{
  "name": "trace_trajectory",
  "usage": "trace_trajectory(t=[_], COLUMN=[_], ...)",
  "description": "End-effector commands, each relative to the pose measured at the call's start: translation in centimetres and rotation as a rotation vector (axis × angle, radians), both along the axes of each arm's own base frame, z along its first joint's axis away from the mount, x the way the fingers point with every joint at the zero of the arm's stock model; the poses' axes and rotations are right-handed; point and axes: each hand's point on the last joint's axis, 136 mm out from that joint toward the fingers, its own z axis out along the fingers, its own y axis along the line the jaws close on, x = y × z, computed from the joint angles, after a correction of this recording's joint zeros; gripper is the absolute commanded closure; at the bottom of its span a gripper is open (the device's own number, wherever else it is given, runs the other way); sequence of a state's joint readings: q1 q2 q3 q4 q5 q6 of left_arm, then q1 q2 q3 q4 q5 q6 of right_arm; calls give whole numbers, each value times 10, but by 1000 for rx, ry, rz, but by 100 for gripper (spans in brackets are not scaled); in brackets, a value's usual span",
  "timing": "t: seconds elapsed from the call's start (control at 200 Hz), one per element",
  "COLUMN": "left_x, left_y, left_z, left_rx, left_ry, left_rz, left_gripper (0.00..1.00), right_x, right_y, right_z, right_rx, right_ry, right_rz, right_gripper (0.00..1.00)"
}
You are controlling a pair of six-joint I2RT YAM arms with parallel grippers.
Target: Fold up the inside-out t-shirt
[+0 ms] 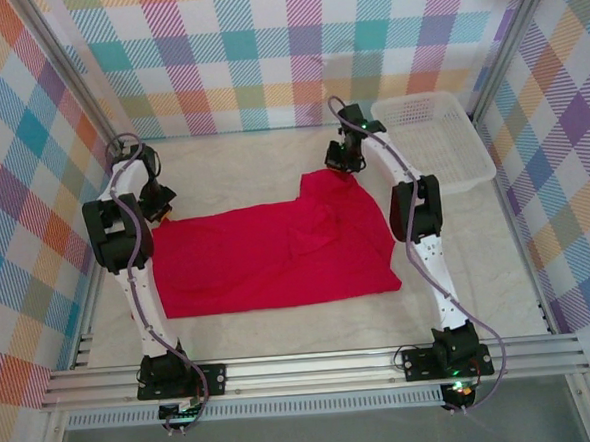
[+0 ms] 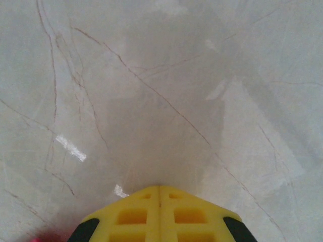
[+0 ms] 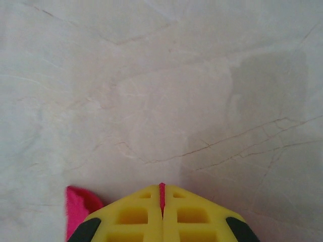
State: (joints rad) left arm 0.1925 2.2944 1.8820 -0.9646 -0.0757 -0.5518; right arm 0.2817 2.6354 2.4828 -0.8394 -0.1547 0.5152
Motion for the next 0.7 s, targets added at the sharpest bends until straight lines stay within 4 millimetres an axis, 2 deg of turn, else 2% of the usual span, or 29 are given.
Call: trace_trajectory(t=[0.0, 0.17, 0.325, 0.48, 0.695], left_x=[-4, 0, 2, -2, -23], left_y=[-8, -6, -7, -15, -20], left_z=[19, 57, 89, 106, 119], left_rx=[-37, -18, -15, -45, -45], left_ry=[-22, -97, -172, -236, -276], left_rz=[-2, 0, 7, 7, 6], left_gripper=[100, 100, 100, 100, 100], right_x=[7, 1, -8, -30, -72], right_y=[1, -2, -5, -2, -6], right_z=[98, 143, 169, 176, 167], right_rx=[86, 98, 94, 110, 133], right_ry=[-155, -229, -264, -227, -199], right_rz=[15, 42, 71, 113, 147], right_gripper=[100, 100, 100, 100, 100])
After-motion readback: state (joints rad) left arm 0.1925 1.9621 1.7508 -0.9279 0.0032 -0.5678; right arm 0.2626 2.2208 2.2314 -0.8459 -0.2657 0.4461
